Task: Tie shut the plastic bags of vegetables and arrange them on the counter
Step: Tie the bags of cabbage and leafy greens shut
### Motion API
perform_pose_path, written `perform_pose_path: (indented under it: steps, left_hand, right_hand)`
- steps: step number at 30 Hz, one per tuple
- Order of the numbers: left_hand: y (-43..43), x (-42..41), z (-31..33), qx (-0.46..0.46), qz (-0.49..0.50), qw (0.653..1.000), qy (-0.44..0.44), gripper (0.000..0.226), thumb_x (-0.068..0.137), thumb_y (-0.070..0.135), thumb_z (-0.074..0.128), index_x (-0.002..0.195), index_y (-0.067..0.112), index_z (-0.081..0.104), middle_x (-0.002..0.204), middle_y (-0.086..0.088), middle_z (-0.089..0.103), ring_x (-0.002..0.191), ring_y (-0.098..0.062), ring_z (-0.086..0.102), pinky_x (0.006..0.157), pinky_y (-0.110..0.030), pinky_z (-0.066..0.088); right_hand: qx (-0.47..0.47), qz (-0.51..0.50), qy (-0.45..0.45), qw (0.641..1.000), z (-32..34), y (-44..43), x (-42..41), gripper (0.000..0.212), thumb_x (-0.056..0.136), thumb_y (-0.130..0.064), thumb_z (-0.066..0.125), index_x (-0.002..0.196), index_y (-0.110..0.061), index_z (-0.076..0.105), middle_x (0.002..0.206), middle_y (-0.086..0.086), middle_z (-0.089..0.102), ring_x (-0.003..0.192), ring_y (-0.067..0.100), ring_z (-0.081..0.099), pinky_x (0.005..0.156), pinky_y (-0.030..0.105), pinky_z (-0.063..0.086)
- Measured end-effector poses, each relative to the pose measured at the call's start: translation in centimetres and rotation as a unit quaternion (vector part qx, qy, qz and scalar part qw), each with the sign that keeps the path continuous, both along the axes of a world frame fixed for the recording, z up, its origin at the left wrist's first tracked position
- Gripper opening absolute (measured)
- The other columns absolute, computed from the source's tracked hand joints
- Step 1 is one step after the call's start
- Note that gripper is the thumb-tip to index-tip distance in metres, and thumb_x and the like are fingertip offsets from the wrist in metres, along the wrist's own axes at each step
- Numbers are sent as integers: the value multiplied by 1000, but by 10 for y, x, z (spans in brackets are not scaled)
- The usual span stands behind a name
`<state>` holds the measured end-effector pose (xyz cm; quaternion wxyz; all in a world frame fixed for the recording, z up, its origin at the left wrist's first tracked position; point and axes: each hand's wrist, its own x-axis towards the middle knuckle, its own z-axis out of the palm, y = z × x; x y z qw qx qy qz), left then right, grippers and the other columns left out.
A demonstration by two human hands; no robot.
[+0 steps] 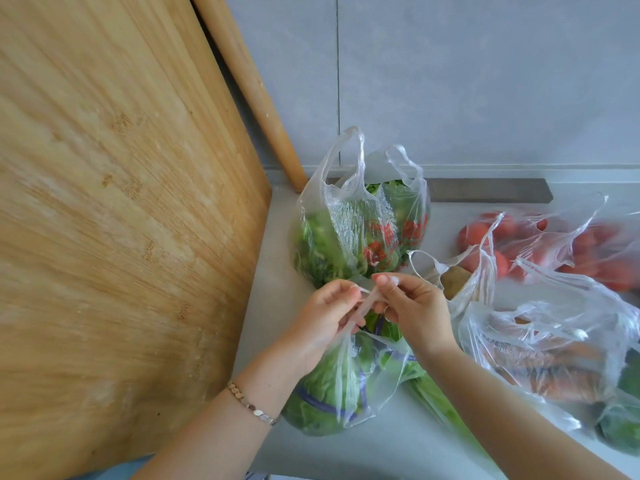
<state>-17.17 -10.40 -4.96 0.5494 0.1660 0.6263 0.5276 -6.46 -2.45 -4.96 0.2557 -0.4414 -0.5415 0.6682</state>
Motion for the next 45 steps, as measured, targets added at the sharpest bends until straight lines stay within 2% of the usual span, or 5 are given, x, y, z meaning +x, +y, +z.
perform_pose_path:
  steps: [11, 18, 24, 32, 45]
  left_hand:
    - [-11, -3, 3, 14, -16, 962, 272, 21, 85, 8, 52, 67, -2, 45, 59, -5, 37, 53, -11, 32, 46, -13, 27]
    - [2, -9, -17, -49, 30, 993, 106, 25, 85, 2, 52, 62, 10, 51, 57, -4, 46, 58, -19, 39, 59, -29, 35]
    - [3, -12, -15, -56, 28, 998, 30, 30, 87, 1, 48, 59, 10, 51, 42, 7, 47, 43, -8, 37, 48, -18, 34]
    - [-17, -55, -30, -5, -144, 853, 502, 30, 81, 23, 60, 55, 30, 47, 74, 11, 55, 82, -18, 57, 78, -35, 47]
    - [4, -35, -53, -220, -31, 957, 188, 22, 78, 23, 51, 59, 14, 44, 66, -3, 44, 66, -21, 40, 65, -30, 30]
  right_hand:
    - [185, 219, -192, 939, -4, -1, -3, 20, 82, -10, 61, 80, -26, 72, 61, -15, 58, 51, 0, 51, 52, 7, 41]
    - [60, 200, -1, 978, -10, 0, 12, 33, 79, 4, 64, 85, -29, 68, 73, -9, 74, 73, 14, 70, 71, 26, 57]
    - [262, 186, -94, 942, -23, -1, 6, 15, 86, -25, 62, 76, -18, 71, 69, -10, 62, 71, 0, 59, 65, 9, 44]
    - [504, 239, -138, 818, -43, 7, 40, 50, 94, -47, 32, 65, -16, 59, 88, -10, 48, 87, 13, 40, 79, 32, 39]
    - [387, 257, -130, 876, -38, -16, 90, 45, 95, -49, 30, 67, -21, 52, 83, -7, 46, 80, 10, 44, 77, 16, 36]
